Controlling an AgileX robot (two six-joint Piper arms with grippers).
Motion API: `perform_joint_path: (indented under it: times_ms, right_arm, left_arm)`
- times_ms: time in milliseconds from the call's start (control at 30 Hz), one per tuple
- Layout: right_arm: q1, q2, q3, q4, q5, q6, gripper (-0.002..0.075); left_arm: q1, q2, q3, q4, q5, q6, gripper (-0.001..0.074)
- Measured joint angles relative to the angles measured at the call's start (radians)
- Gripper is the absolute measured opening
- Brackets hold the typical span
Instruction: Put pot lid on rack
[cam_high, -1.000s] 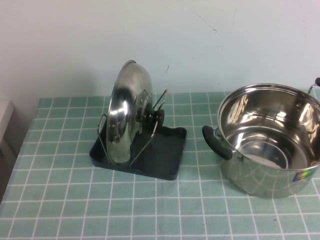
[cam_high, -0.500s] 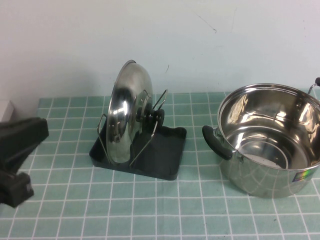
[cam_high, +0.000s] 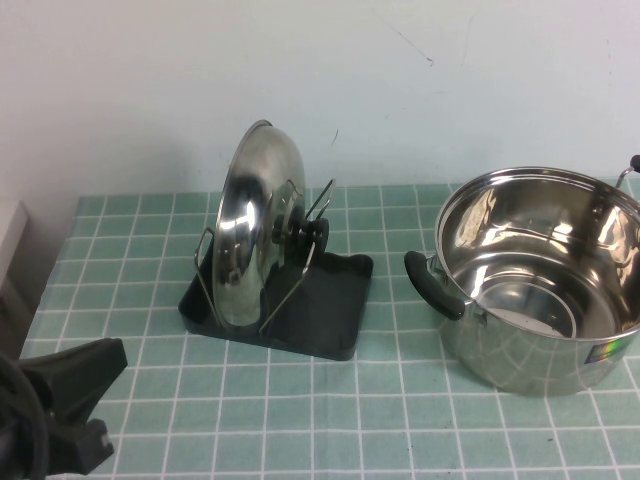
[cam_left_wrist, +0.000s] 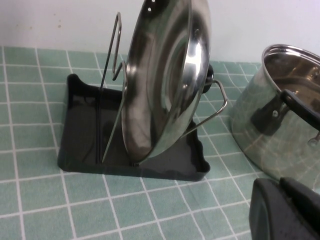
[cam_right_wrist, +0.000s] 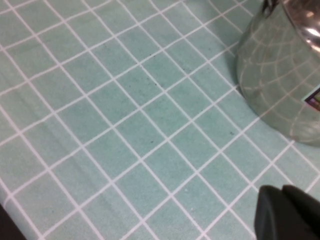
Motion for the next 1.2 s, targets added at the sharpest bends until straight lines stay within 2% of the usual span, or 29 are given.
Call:
perform_joint_path:
  times_ms: [700,967,1100,1200]
  right_arm:
    - [0.000,0.000,0.000,0.043,0.017,0.021,-0.0001]
    - [-0.001,0.000,0.000,0.045,0.018,0.023,-0.0001]
    - [-0.001,0.000,0.000,0.045,0.018,0.023,-0.0001]
    - [-0.001,0.000,0.000,0.045,0.018,0.023,-0.0001]
  left_arm:
    - [0.000,0.000,0.000,-0.007,0.071,0.020,-0.0001]
    - [-0.026,-0.062,0.046,-0.003,-0.229,0.020,-0.0001]
    - [-0.002,-0.190,0.096,-0.003,-0.274,0.063,-0.0001]
    - [0.019,-0.297,0.133,-0.003,-0.280,0.187,-0.0001]
